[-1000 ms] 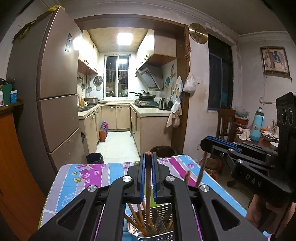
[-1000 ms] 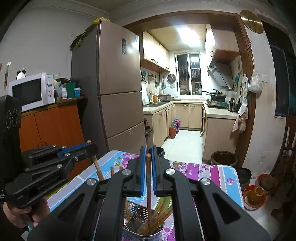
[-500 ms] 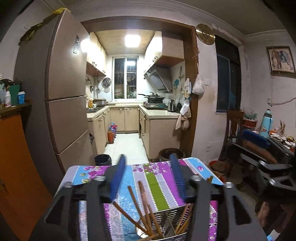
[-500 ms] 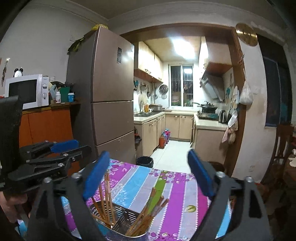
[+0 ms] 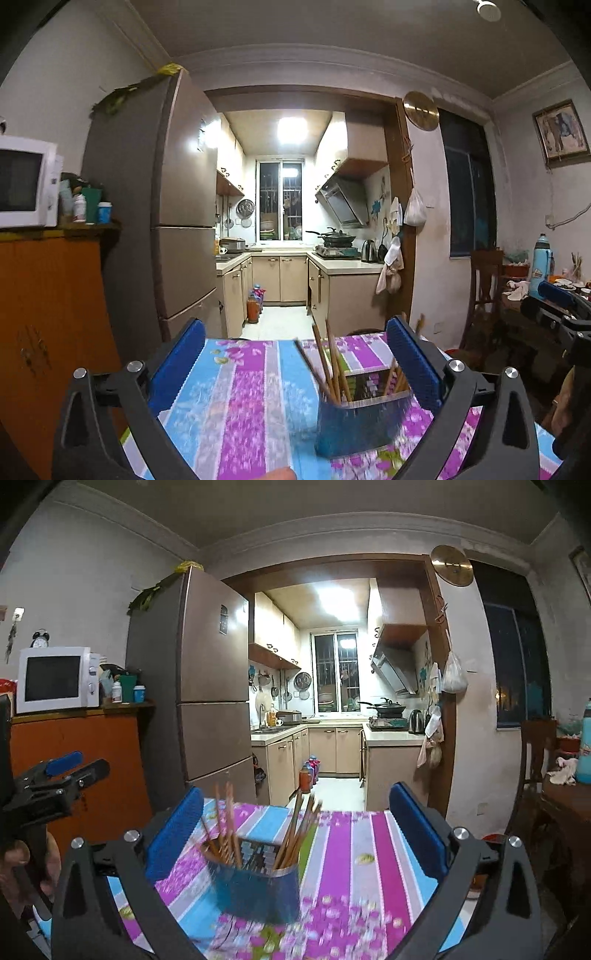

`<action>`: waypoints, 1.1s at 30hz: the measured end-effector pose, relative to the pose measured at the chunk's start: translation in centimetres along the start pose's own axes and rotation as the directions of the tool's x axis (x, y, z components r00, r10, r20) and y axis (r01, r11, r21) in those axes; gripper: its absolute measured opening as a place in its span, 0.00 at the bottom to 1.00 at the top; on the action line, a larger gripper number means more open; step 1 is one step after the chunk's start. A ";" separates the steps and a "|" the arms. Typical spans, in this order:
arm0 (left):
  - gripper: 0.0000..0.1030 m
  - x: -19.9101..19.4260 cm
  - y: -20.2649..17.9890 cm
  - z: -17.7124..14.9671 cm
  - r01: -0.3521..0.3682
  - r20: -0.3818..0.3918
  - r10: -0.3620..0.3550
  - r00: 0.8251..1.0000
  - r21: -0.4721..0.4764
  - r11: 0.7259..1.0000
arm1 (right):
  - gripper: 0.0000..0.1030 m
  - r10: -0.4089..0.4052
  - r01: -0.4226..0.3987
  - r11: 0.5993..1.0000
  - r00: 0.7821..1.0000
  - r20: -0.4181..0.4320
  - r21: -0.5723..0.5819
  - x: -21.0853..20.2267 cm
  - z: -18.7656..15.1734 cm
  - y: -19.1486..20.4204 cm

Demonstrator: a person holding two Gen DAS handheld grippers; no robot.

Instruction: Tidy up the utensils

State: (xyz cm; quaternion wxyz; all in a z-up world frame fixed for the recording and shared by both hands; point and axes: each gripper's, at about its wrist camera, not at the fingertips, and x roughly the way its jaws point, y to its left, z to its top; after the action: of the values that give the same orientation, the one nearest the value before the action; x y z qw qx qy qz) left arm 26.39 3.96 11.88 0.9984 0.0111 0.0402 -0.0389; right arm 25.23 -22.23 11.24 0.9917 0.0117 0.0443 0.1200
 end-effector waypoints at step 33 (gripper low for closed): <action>0.95 -25.1 -6.0 -10.8 0.016 0.032 -0.016 0.999 -0.004 1.000 | 0.95 -0.038 0.039 0.999 0.999 0.038 -0.032 -21.6 -9.7 6.9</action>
State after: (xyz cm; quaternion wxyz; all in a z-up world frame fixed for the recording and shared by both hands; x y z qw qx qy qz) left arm 0.08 0.22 3.06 0.9986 0.0082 0.0242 -0.0469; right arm 1.81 -20.56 3.65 0.9946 -0.0033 0.0240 0.1012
